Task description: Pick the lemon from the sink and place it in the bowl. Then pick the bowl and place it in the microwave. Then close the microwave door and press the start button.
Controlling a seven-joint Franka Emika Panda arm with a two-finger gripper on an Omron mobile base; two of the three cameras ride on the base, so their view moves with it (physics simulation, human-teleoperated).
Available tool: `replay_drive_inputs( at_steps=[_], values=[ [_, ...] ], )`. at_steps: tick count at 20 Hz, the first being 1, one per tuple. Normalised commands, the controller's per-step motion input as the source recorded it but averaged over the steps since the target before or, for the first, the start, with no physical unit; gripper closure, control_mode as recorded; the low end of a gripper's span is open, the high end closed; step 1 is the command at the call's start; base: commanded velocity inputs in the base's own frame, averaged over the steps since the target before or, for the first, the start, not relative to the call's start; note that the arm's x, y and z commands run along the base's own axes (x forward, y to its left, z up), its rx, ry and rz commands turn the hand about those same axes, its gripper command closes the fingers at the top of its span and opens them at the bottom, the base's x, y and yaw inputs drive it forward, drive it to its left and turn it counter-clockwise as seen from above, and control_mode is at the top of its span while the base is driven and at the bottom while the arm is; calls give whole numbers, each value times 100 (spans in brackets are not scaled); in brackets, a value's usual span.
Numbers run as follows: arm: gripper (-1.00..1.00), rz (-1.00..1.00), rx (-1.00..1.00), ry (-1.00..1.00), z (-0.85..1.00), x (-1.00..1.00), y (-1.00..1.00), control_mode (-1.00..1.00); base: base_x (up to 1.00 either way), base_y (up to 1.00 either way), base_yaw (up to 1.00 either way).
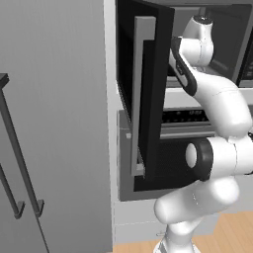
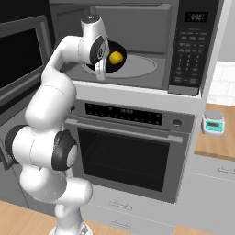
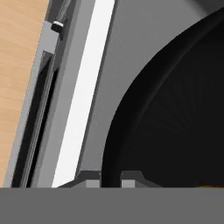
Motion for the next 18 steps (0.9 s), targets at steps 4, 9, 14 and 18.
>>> replay_drive_inputs(
  at_steps=[4,9,14,18],
  values=[
    [100,6,0,0,-10,41,-1,-100,0,0,0],
    [100,1,0,0,-17,26,0,-100,0,0,0],
    [-100,0,-2,0,-27,12,0,-100,0,0,0],
    [-100,0,0,-11,-4,1,-5,-100,0,0,0]
  ],
)
